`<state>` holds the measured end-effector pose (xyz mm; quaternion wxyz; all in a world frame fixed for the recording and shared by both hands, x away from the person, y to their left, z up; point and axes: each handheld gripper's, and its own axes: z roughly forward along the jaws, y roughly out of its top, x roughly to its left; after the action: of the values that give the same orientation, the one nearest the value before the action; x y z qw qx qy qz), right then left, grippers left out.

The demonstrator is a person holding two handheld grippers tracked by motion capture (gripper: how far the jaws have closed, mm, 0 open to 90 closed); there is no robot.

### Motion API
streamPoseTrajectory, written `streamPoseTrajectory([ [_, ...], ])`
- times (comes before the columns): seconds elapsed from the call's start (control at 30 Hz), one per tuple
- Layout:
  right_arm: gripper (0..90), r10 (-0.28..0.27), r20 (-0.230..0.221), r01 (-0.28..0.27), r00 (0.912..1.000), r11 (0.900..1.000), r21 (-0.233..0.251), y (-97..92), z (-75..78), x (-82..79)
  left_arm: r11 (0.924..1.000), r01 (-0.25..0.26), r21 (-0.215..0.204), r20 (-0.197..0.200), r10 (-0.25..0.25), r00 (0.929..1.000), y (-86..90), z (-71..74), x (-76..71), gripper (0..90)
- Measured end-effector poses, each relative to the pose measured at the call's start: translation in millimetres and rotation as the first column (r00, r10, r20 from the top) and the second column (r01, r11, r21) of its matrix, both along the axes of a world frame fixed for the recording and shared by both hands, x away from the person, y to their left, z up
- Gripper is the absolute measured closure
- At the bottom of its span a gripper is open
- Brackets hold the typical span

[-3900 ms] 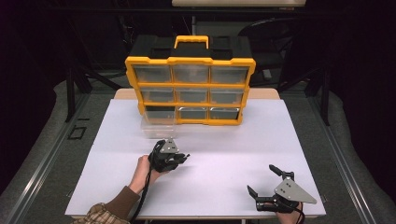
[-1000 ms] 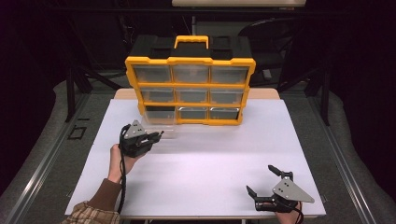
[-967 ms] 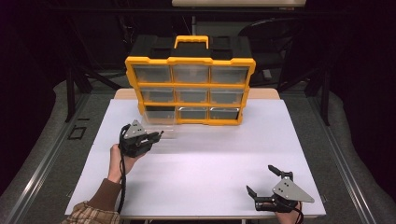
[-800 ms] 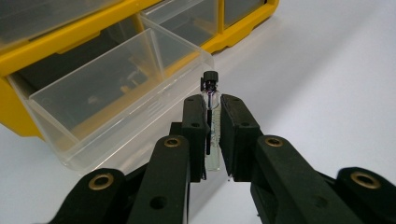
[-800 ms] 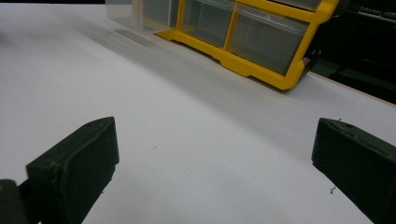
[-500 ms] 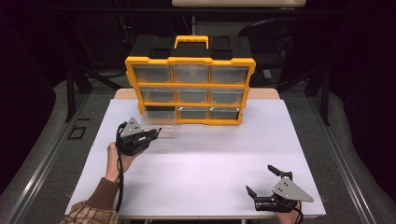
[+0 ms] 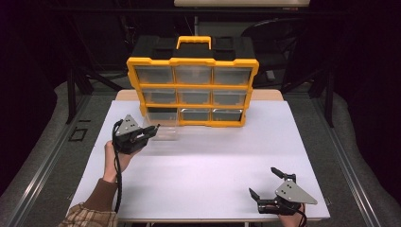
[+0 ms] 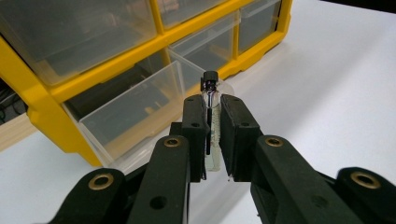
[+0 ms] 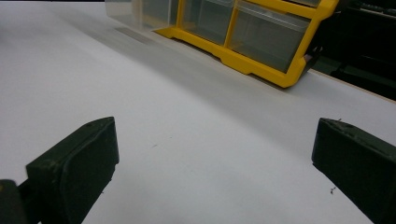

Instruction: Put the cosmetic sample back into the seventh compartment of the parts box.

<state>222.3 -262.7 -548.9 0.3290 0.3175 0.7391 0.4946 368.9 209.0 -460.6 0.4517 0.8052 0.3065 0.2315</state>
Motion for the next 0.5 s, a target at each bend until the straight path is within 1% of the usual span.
streamPoseTrajectory([
  [0.1,0.0,-0.001,0.0,0.001,1.0,1.0,0.001,-0.1,0.0,0.1,1.0,-0.004,-0.007,0.007,0.004,1.0,1.2,2.3,0.4,80.7],
  [0.33,0.0,-0.002,0.0,0.002,1.0,1.0,0.0,0.1,-0.2,0.3,1.0,-0.004,-0.007,0.02,0.004,0.9998,1.8,6.0,2.0,80.7],
  [0.5,0.0,-0.002,0.0,0.002,1.0,1.0,0.001,0.4,-0.3,0.2,0.9999,-0.005,-0.015,0.028,0.005,0.9996,1.3,9.2,4.4,80.7],
])
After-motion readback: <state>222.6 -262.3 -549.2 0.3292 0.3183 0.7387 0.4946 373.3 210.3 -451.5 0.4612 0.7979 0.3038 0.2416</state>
